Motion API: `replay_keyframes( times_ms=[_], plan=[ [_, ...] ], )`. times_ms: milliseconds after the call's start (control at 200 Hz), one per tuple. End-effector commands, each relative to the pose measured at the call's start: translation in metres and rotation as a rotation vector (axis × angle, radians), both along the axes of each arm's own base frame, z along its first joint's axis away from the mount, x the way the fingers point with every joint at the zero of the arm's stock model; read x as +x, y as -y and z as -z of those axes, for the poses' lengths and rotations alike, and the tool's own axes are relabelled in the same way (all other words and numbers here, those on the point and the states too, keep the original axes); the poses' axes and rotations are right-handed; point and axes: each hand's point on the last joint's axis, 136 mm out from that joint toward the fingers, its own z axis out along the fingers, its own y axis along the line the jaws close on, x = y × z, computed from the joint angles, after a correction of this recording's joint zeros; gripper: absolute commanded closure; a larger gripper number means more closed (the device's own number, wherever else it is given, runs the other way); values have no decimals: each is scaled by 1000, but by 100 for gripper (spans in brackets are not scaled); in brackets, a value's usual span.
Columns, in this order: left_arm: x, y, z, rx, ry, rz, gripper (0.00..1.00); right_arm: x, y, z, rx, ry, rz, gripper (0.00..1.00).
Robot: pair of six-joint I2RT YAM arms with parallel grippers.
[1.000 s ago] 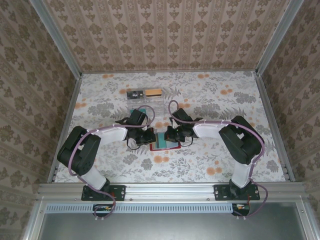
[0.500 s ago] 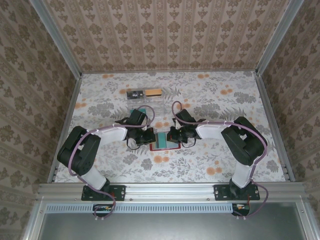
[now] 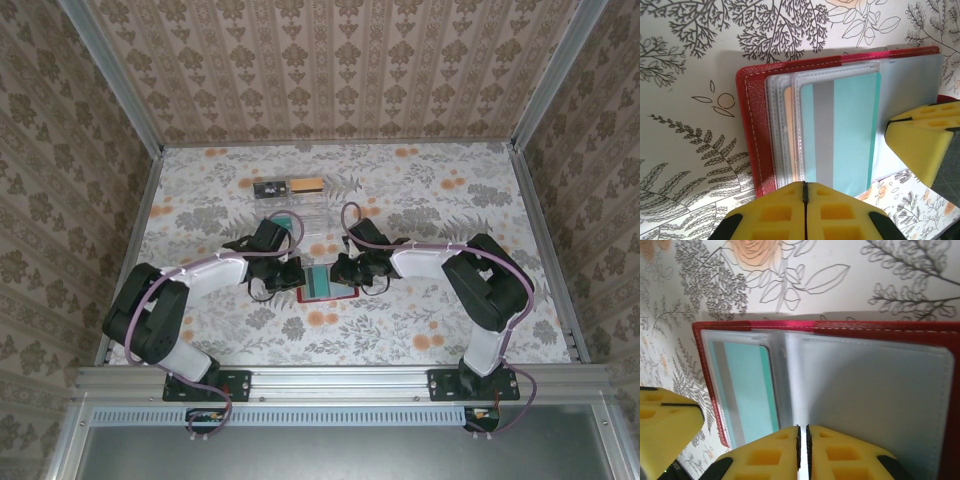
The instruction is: Take the credit cards out of the card holder
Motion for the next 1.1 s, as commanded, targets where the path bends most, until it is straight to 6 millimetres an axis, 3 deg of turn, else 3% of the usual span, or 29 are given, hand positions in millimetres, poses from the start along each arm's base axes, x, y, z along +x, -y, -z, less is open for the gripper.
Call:
replay_keyframes(
  times_ms=[0, 375, 720, 850, 985, 1095],
  plan=[
    [-10, -12, 13, 42, -34, 8, 92, 2, -12, -17, 32, 33, -42, 84],
    [-12, -9, 28, 53, -70, 17, 92, -1, -11, -5, 10, 8, -48, 77],
    [-15, -10, 31, 64, -76, 21, 94, -4, -18, -1, 40, -10, -64, 78],
    [-16, -9, 31, 67, -79, 21, 94, -5, -19, 1, 42, -18, -65, 82],
    [-17, -9, 32, 72, -81, 23, 97, -5, -18, 1, 38, -16, -65, 100],
    [-18, -13, 33, 92, -84, 17, 100, -4, -12, 0, 16, -5, -54, 100]
  ],
)
